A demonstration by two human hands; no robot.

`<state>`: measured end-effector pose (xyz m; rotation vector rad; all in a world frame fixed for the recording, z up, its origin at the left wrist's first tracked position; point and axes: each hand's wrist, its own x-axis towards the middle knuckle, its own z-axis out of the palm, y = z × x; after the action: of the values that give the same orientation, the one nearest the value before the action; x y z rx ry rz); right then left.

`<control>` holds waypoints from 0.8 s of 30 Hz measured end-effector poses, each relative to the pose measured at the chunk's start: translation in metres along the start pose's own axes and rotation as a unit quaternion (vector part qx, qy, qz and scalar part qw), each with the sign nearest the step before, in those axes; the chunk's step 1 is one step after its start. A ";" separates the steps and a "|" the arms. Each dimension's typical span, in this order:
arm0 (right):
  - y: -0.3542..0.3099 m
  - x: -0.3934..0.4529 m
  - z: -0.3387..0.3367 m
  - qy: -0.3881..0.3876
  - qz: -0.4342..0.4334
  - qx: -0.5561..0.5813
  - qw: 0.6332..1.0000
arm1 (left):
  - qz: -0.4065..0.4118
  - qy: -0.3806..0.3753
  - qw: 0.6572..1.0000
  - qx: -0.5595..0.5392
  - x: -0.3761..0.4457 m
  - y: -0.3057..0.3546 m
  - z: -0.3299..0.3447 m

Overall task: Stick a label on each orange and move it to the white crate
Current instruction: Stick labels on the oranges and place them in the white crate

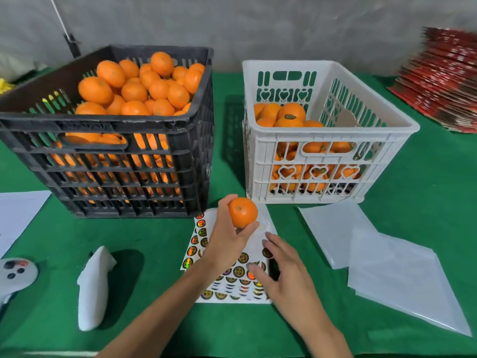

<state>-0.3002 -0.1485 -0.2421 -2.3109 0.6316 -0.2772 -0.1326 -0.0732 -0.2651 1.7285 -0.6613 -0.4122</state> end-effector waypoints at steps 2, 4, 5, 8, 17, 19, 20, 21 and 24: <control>0.002 0.000 -0.002 0.024 0.016 -0.009 1.000 | -0.003 0.010 1.000 -0.005 -0.001 -0.001 0.000; 0.002 0.001 -0.003 0.037 0.020 -0.019 0.999 | 0.000 0.016 1.000 -0.011 -0.001 -0.001 0.000; 0.002 0.001 -0.002 0.042 0.020 -0.022 0.999 | -0.001 0.013 1.000 -0.015 -0.002 -0.002 0.001; 0.002 0.003 0.002 0.057 0.022 -0.019 0.998 | -0.006 0.011 0.999 -0.030 -0.003 -0.005 0.001; 0.009 0.005 0.003 0.090 0.040 0.080 0.992 | -0.003 -0.026 0.999 -0.045 -0.004 -0.010 -0.001; 0.010 0.005 0.003 0.100 0.040 0.082 0.991 | -0.003 -0.033 0.999 -0.043 -0.004 -0.011 -0.001; 0.010 0.006 0.003 0.103 0.043 0.083 0.990 | -0.003 -0.036 0.999 -0.039 -0.004 -0.011 -0.001; 0.009 0.006 0.002 0.109 0.053 0.087 0.989 | -0.003 -0.038 0.999 -0.036 -0.004 -0.013 -0.001; 0.003 0.016 -0.003 0.172 0.095 0.134 0.971 | -0.012 -0.042 0.998 -0.036 -0.005 -0.014 -0.001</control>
<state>-0.2890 -0.1603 -0.2420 -1.9420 0.9204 -0.6411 -0.1323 -0.0668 -0.2789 1.6585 -0.6776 -0.5213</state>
